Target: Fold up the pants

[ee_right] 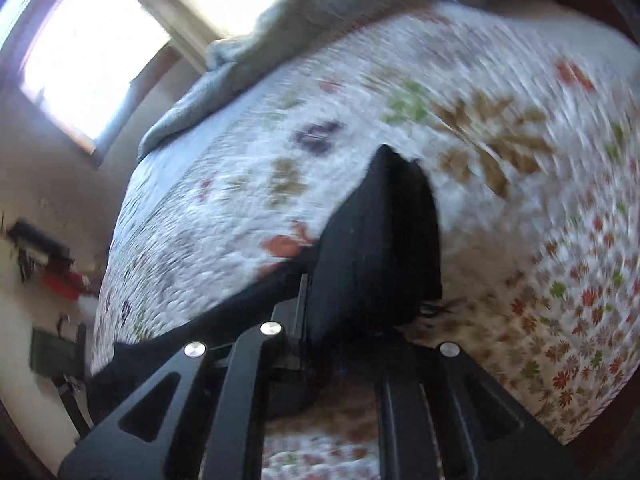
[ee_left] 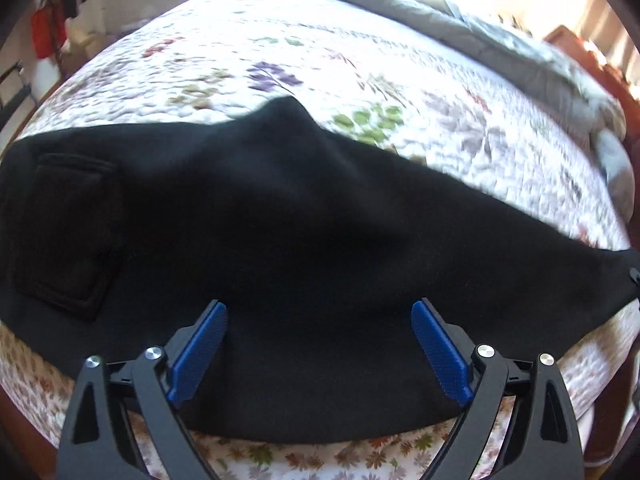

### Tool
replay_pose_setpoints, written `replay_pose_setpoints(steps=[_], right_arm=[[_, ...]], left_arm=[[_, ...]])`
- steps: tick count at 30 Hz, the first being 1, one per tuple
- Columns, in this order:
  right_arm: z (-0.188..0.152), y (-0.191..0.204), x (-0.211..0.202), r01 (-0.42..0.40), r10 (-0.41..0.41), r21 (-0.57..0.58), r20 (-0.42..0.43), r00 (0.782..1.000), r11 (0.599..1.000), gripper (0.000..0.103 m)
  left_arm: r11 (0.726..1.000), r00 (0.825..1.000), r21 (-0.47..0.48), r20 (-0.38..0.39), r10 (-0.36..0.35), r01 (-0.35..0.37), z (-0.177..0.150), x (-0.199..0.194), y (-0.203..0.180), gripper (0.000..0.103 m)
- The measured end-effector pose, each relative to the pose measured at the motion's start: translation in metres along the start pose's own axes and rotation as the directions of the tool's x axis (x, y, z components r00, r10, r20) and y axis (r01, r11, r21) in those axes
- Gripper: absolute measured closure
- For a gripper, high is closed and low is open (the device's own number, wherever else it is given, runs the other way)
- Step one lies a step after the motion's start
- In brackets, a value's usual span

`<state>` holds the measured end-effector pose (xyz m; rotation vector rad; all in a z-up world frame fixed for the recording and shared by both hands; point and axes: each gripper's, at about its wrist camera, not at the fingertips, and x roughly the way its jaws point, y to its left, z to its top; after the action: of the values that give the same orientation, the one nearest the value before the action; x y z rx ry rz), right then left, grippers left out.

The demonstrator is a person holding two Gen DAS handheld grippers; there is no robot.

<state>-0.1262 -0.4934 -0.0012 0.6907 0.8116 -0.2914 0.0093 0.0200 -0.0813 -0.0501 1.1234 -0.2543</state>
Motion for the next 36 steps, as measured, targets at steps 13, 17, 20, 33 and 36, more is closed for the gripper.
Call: replay_pose_setpoints(steps=[13,17,20,33,36], right_arm=[[-0.094,0.258,0.061,-0.230,0.149,-0.496,-0.198,0.969,0.837,0.093],[-0.127,0.300,0.094,-0.274,0.135,-0.556,-0.278,0.951,0.785,0.094],[-0.149,0.319,0.103,-0.268,0.087,-0.598,-0.314,0.946,0.755,0.094],[-0.192,0.306,0.119,-0.548,0.230,-0.410,-0.607,0.761,0.729,0.038],[-0.178,0.288,0.100,-0.521,0.231,-0.412,-0.574,0.785,0.748,0.038]], left_arm=[[0.993,0.998,-0.120,0.060,0.029,-0.022,-0.003,-0.038,0.055,0.009],[0.987,0.998,-0.159,0.060,0.032,-0.022,-0.004,-0.039,0.071,0.009],[0.984,0.998,-0.176,0.060,0.023,-0.012,-0.005,-0.040,0.076,0.009],[0.982,0.994,-0.156,0.015,-0.105,0.106,0.001,-0.027,0.051,0.009],[0.980,0.990,-0.140,-0.009,-0.141,0.139,0.001,-0.024,0.035,0.009]])
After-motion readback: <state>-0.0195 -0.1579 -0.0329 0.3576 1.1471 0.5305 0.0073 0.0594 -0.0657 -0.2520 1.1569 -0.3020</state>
